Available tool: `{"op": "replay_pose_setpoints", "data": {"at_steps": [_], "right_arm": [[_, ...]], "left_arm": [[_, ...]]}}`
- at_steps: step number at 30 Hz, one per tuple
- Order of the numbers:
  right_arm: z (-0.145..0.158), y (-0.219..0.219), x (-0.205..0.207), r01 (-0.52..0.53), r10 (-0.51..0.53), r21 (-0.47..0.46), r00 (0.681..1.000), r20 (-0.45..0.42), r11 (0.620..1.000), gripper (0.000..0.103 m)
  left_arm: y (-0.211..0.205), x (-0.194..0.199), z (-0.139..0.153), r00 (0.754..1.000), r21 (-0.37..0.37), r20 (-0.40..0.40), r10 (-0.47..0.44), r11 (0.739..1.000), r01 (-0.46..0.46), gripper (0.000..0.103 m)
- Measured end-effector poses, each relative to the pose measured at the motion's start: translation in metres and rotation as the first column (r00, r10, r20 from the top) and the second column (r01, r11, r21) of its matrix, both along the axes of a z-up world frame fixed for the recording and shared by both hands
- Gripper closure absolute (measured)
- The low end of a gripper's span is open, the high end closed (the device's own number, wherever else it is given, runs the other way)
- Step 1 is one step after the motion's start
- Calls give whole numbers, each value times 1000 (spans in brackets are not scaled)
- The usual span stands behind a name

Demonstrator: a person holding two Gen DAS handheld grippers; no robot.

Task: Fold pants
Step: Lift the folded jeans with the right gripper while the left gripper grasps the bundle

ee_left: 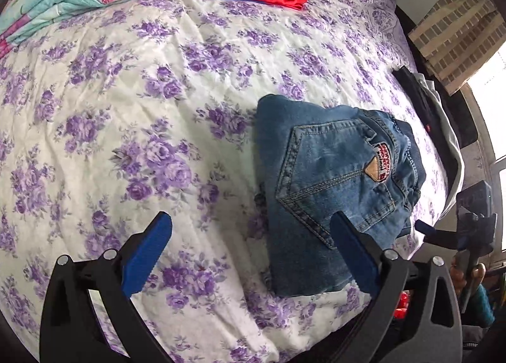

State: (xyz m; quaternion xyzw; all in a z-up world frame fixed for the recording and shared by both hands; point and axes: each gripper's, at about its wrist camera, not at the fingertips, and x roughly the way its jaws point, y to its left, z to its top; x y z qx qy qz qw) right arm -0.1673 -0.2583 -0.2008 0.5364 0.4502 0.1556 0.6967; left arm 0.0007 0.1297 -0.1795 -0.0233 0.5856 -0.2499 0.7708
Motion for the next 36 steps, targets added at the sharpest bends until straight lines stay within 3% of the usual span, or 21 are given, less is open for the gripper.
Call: {"op": "replay_pose_setpoints", "data": {"at_steps": [3,8,12,18,23,26,30,33,36], "right_arm": [[-6,-2,3,4,-4,36,1000,16,999,4],[-20,-1,15,-44,44,-27,999,4,999,4],[-19,6,22,-72,71,26,997,39,997,4],[-27,18,39,-127,127,-31,992,-11,991,3],[-27,30,60,-148,149,29,989,-18,989,3],[-13,31,55,-180,173,87,982,76,980,3],[-38,31,63,-162,162,22,986,-27,987,7],[-31,44,73,-189,189,-12,982,-6,982,3],[-18,51,73,-231,227,80,972,55,970,3]], "left_arm": [[-9,-5,-15,999,-67,-54,-5,998,2,5],[-17,-7,-41,992,-160,-126,0,987,-20,5],[-20,-9,-48,983,-201,-180,-24,979,-13,5],[-12,-10,-58,974,-254,-227,-20,966,-40,5],[-20,-10,-56,975,-261,-220,-27,965,-33,5],[-22,-11,-53,975,-290,-217,-52,957,-13,5],[-27,-6,-61,970,-275,-239,-52,961,-16,5],[-28,-6,-61,970,-276,-237,-61,961,-6,5],[-26,-3,-62,968,-283,-243,-59,959,-13,5]]}}
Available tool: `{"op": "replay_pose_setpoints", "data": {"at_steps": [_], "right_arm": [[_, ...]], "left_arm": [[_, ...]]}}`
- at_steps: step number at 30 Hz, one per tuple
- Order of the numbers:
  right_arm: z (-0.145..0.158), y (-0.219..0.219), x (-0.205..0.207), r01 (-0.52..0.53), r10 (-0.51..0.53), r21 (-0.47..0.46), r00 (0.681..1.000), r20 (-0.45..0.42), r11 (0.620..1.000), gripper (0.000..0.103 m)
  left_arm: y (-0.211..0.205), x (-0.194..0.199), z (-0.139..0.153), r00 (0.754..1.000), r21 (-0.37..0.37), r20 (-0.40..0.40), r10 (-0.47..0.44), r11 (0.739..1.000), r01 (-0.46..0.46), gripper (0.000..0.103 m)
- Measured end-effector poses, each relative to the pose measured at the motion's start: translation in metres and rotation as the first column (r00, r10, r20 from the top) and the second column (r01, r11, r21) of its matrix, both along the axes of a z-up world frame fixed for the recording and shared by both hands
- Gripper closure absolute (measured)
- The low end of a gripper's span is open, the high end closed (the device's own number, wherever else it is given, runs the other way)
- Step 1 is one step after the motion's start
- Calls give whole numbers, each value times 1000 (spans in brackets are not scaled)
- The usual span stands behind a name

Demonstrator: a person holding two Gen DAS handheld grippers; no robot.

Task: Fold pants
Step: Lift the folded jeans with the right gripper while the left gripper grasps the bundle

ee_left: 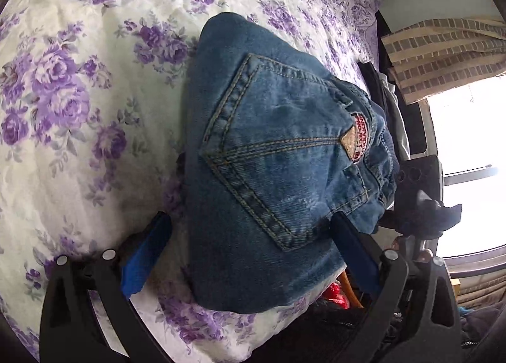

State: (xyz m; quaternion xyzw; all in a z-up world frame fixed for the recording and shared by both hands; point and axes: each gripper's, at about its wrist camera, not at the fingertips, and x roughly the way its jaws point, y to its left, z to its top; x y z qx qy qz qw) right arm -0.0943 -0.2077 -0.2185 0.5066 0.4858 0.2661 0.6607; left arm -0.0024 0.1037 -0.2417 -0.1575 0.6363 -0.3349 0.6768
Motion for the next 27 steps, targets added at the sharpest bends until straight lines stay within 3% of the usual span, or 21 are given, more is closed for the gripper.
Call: {"op": "replay_pose_setpoints", "data": {"at_steps": [3,5,7,8,10,13,21,27], "right_arm": [[8,-4,-2,7,-9,61,999,32,998,3],[-7,-6,2,27,-27,9,999,-42,1000,3],[-14,-5,0,24,-27,-36,996,-82,999,10],[-11,-6,-3,25,-26,-18,997,-66,1000,12],[-11,-12,-9,47,-46,19,997,-57,999,26],[-30,-19,-10,88,-80,72,990,-116,994,34],[-37,-18,-13,97,-82,113,989,-127,989,38],[-48,-28,-17,126,-101,174,984,-147,977,37]], "left_arm": [[0,7,-2,1000,-25,-6,17,1000,-18,5],[-7,11,-3,1000,-26,-14,17,1000,-17,5],[-11,11,2,1000,-73,-23,-3,997,1,5],[-9,10,5,1000,-88,-16,-2,996,1,5],[-5,10,2,1000,-105,-20,1,994,-3,5],[-1,15,-11,998,-133,-65,25,990,-34,5],[-11,19,-8,997,-220,-66,34,974,-48,5],[-11,9,15,1000,-255,15,5,967,-1,5]]}}
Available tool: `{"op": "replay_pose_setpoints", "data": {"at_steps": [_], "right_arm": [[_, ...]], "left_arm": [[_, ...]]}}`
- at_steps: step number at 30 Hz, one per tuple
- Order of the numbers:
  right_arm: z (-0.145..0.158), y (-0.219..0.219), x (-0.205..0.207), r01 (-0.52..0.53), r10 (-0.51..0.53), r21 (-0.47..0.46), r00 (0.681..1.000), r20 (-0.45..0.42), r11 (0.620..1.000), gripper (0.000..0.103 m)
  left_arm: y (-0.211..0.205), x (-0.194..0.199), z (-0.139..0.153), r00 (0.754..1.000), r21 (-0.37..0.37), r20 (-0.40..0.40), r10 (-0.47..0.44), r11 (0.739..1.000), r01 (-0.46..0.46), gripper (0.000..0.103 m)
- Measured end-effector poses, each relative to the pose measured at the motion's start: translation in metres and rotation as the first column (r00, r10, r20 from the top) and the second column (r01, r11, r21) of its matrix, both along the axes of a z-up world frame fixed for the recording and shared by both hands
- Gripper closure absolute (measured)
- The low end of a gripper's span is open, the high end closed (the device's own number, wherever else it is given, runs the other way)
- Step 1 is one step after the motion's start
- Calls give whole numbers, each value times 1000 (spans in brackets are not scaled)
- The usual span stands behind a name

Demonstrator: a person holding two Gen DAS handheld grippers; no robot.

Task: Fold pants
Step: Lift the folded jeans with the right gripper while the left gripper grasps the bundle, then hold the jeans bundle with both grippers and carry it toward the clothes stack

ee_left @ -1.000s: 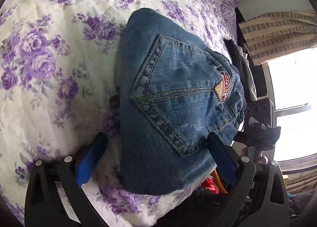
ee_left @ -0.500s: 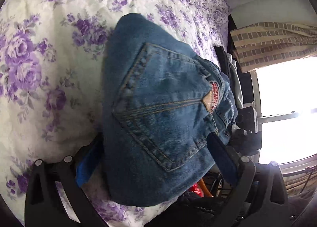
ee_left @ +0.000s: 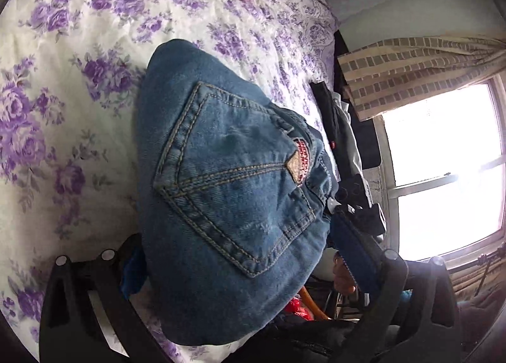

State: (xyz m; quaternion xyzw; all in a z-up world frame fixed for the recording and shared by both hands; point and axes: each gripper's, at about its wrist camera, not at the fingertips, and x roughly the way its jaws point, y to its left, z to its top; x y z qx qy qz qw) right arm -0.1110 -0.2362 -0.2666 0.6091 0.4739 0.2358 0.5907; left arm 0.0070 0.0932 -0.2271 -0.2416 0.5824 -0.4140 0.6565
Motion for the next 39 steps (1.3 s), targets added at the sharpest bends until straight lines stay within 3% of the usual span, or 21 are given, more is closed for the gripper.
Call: {"op": "replay_pose_setpoints", "data": {"at_steps": [2,5,7,10,18,21,23,25,27,30,34,36,39], "right_arm": [[-3,0,1,11,-11,8,1000,-7,1000,35],[0,5,5,-6,6,-34,1000,-11,999,34],[2,6,5,-10,10,-39,1000,-9,999,28],[2,6,7,-2,2,-23,1000,-15,1000,26],[-4,2,6,6,-6,14,1000,-15,1000,26],[-4,2,4,13,-13,34,1000,-17,999,26],[-3,2,4,17,-16,41,1000,-17,999,24],[-2,4,6,-2,2,27,1000,-14,1000,23],[0,8,9,-14,14,11,1000,-12,1000,20],[6,15,14,-28,28,-15,1000,-7,1000,13],[9,17,10,-8,8,4,1000,17,1000,16],[7,16,9,2,-3,13,1000,23,1000,17],[3,17,11,-2,2,-13,1000,13,1000,27]], "left_arm": [[5,1,-4,1000,-36,0,-1,999,1,5],[3,12,-5,998,-18,-55,14,1000,-15,6],[-4,9,13,1000,14,2,-9,1000,9,5],[-13,0,29,997,102,58,-51,994,45,5],[-24,-11,56,990,219,96,-103,972,80,6],[-36,-16,71,980,258,145,-137,961,97,6],[-32,-20,76,971,226,184,-156,968,113,5],[-28,-12,62,977,197,164,-137,975,104,5],[-21,4,31,994,175,78,-83,982,68,5],[-10,18,-5,999,81,-42,-19,996,23,5],[9,18,-15,994,-63,-101,40,997,-46,5],[9,19,-17,993,-72,-111,42,996,-50,5],[0,17,-12,997,-22,-77,25,999,-26,5]]}}
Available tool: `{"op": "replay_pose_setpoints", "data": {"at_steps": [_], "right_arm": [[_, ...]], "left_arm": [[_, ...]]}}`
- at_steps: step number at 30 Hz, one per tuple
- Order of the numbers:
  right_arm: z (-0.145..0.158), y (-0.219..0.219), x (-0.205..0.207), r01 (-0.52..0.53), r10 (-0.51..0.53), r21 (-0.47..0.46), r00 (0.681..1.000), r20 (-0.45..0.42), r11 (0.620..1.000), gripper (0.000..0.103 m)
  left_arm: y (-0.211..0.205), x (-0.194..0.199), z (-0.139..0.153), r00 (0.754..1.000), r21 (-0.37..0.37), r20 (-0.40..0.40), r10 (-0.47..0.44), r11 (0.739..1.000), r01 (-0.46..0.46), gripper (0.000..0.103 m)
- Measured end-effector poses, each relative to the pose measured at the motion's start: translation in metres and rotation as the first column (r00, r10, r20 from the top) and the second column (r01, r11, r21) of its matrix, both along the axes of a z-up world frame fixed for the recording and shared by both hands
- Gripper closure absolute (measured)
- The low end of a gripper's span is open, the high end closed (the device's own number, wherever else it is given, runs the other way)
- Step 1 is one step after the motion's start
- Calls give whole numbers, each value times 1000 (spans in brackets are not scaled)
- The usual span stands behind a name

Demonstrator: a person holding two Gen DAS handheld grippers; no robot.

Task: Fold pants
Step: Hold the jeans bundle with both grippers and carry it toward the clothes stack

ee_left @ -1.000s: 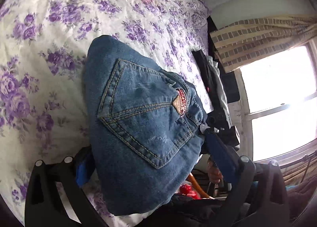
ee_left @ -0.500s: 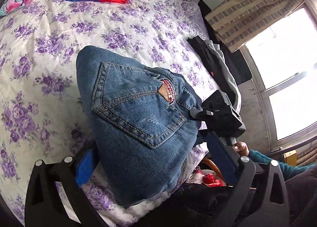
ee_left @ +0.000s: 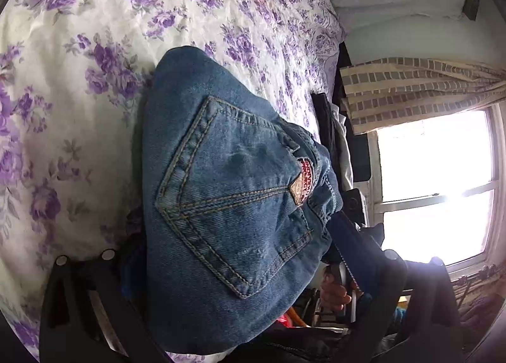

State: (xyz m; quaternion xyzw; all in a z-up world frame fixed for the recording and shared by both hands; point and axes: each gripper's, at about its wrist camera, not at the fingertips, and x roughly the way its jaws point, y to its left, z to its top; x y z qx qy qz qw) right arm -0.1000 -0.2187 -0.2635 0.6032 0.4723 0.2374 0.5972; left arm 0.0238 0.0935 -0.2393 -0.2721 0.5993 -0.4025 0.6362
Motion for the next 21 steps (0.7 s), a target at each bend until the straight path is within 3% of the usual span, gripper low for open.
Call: {"op": "replay_pose_setpoints", "data": {"at_steps": [3,5,7,10,14,21], "right_arm": [[4,-1,-3,-16,15,-68,1000,-6,998,43],[7,0,-4,-16,16,-93,1000,-1,996,45],[8,0,-4,-8,7,-121,1000,-12,993,46],[17,3,-3,0,2,-152,1000,8,988,48],[42,9,-2,9,6,-178,996,86,984,49],[70,2,-11,67,-36,-182,985,171,981,49]], "left_arm": [[-13,-6,8,997,99,58,-54,994,48,8],[-20,-9,13,991,194,104,-88,979,66,18],[-25,-10,18,984,275,136,-119,958,78,34],[-19,-6,27,984,261,146,-106,963,65,47],[-14,-11,45,973,256,208,-101,966,45,49],[-32,-21,96,917,320,361,-171,946,50,49]]}}
